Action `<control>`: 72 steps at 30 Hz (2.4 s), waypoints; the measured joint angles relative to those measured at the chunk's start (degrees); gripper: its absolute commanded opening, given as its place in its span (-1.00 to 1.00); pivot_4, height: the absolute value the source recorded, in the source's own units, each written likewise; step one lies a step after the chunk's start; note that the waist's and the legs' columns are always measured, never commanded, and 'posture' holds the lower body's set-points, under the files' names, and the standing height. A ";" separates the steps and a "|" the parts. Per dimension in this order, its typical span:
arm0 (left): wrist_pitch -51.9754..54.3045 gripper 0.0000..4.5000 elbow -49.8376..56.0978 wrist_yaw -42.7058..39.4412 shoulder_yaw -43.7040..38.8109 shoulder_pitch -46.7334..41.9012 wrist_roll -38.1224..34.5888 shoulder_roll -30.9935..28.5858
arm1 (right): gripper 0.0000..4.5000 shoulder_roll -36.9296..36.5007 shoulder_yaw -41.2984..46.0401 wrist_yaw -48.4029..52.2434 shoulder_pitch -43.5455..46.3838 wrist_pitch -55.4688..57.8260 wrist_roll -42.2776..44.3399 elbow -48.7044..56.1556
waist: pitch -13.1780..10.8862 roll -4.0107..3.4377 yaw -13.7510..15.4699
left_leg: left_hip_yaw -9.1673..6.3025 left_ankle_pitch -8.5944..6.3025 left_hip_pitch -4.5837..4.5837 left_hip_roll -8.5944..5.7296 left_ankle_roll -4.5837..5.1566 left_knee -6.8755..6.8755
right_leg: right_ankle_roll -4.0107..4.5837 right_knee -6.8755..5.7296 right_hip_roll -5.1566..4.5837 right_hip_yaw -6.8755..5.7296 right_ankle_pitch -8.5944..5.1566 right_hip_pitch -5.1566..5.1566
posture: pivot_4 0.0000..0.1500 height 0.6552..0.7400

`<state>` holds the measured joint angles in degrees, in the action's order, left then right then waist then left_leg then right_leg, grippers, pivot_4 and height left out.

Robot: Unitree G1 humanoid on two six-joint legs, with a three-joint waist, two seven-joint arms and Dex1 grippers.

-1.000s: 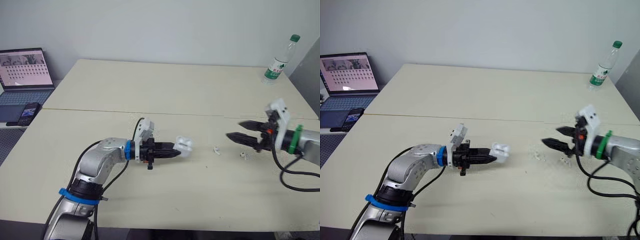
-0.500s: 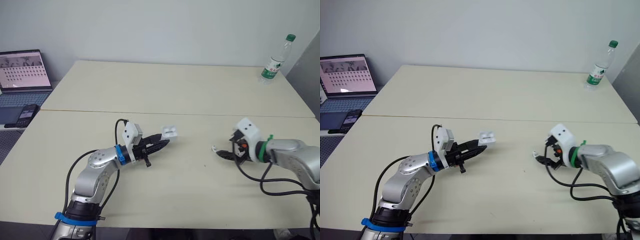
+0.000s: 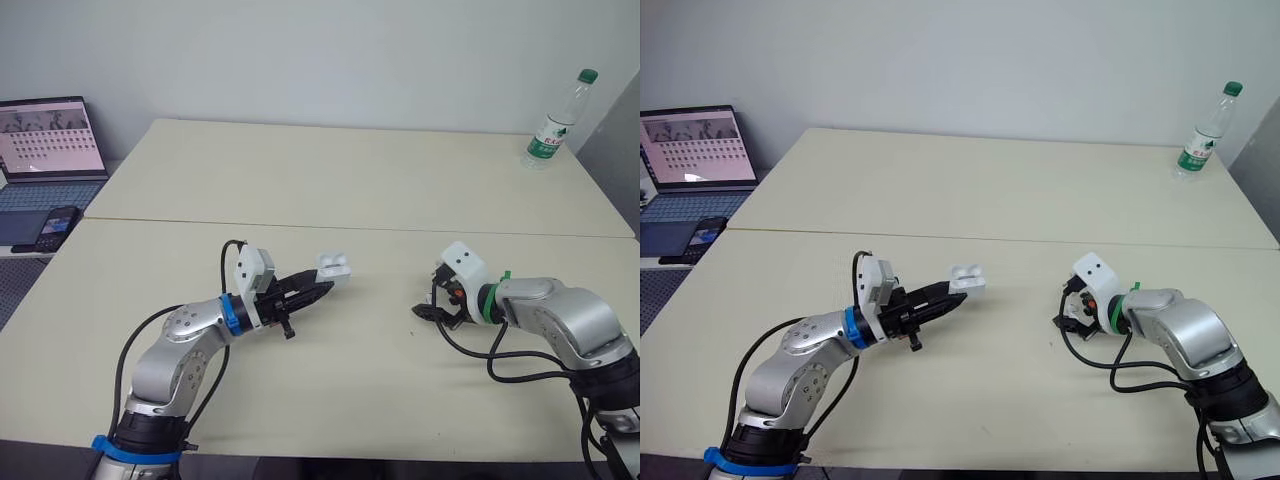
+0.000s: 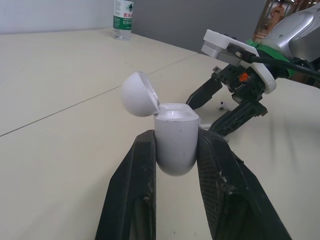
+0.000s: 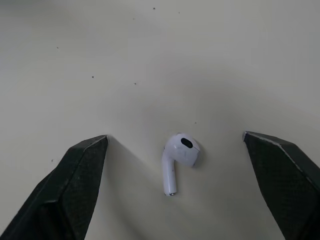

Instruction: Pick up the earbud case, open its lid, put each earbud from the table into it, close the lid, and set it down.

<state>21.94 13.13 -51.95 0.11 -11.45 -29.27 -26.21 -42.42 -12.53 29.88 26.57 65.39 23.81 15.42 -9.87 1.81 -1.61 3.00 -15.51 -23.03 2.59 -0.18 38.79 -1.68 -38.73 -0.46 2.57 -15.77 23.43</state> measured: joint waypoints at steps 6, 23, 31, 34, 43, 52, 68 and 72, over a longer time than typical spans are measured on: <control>-1.32 -0.65 -0.64 -1.21 -0.15 0.88 0.17 -0.12 | -0.25 0.00 0.08 0.14 -0.09 1.26 -0.46 1.17 | 0.00 0.00 -0.04 | 0.05 0.00 0.02 0.01 0.00 0.00 | 0.00 0.01 0.02 0.00 0.00 0.00 | 1.00 0.91; -2.69 -0.65 -4.78 3.05 1.19 -2.49 1.36 7.04 | -0.81 2.92 8.24 4.99 -3.89 -14.05 0.29 4.43 | -0.01 0.03 0.02 | 0.06 0.00 0.00 0.00 0.00 0.00 | -0.02 0.01 0.18 0.00 0.00 0.00 | 1.00 0.91; -3.82 -0.65 -6.96 6.45 4.17 -5.40 4.05 10.72 | -0.81 -9.46 9.37 17.05 -14.67 -21.52 0.92 8.15 | -0.03 -0.01 0.57 | -0.03 -0.01 -0.06 -0.08 0.00 -0.03 | -0.03 0.11 0.15 -0.03 -0.01 0.00 | 1.00 0.91; -3.84 -0.65 -7.23 6.23 4.10 -5.59 4.19 10.26 | -0.81 -19.74 7.90 28.07 -19.94 -28.00 -1.36 8.31 | -0.05 0.02 0.28 | 0.13 -0.01 0.02 -0.07 0.01 -0.03 | -0.04 0.13 0.16 -0.03 -0.01 -0.02 | 1.00 0.91; -3.81 -0.65 -7.10 5.29 4.21 -6.08 4.30 9.32 | -0.81 -28.57 3.74 46.23 -19.86 -56.56 -13.96 -7.55 | -0.08 0.07 -0.19 | 0.21 0.02 0.26 0.06 0.03 0.06 | -0.28 -0.05 0.28 0.04 -0.16 -0.13 | 1.00 0.91; -3.65 -0.65 -6.12 6.40 4.35 -4.89 4.81 8.57 | -0.36 -27.17 -0.60 50.47 -13.83 -64.64 -22.36 -15.71 | -0.08 0.06 0.01 | 0.20 0.02 0.24 0.03 0.02 0.06 | -0.02 -0.08 0.21 0.05 -0.01 -0.12 | 1.00 0.91; -3.57 -0.65 -4.62 6.40 4.66 -4.64 5.16 8.45 | 0.26 -27.42 -0.44 42.71 -16.33 -22.77 -28.70 5.18 | -0.04 0.11 0.05 | 0.21 0.04 0.31 -0.01 -0.01 0.16 | -0.03 -0.14 -0.14 0.03 0.01 -0.21 | 1.00 0.91; -3.58 -0.65 -4.66 6.39 4.71 -4.66 5.17 8.55 | 0.26 -27.12 -2.46 40.59 -14.70 -9.94 -29.33 9.19 | -0.04 0.14 0.10 | 0.21 0.04 0.28 -0.04 -0.02 0.16 | -0.04 -0.11 -0.18 0.01 0.01 -0.21 | 1.00 0.91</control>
<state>18.36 8.47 -45.56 4.81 -16.12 -24.10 -17.66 -69.53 -14.99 70.47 11.87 55.46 -5.52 24.62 -9.90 1.95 -1.51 3.21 -15.47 -22.75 2.54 -0.19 38.94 -1.71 -38.84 -0.63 2.58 -15.76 23.22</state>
